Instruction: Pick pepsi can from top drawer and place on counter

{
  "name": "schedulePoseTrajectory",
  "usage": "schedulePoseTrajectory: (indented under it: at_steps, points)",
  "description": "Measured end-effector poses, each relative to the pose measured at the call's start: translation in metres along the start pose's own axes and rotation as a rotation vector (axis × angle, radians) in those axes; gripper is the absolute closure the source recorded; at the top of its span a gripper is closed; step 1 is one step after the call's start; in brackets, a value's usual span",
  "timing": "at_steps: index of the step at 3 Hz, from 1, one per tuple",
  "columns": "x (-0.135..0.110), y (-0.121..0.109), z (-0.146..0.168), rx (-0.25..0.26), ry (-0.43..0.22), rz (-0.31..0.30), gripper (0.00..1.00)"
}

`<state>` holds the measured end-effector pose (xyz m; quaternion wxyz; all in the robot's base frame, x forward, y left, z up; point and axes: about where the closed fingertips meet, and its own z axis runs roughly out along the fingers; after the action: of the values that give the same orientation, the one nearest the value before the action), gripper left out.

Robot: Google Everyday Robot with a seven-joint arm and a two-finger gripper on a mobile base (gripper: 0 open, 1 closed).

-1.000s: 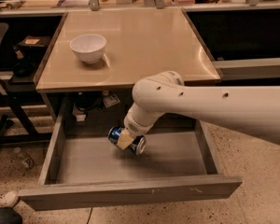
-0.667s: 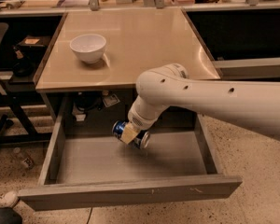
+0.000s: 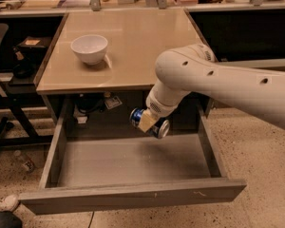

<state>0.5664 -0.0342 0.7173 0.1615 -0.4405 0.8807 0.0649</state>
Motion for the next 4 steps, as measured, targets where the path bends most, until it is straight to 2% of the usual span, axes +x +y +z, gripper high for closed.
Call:
schedulePoseTrajectory:
  at_steps: [1,2,3,4]
  points:
    - [0.005,-0.018,-0.031,0.072,0.017,0.006,1.0]
    - [0.005,-0.018,-0.032,0.072,0.017,0.006,1.0]
    - [-0.003,-0.03,-0.05,0.095,0.022,0.008,1.0]
    - [-0.004,-0.049,-0.084,0.137,0.032,0.022,1.0]
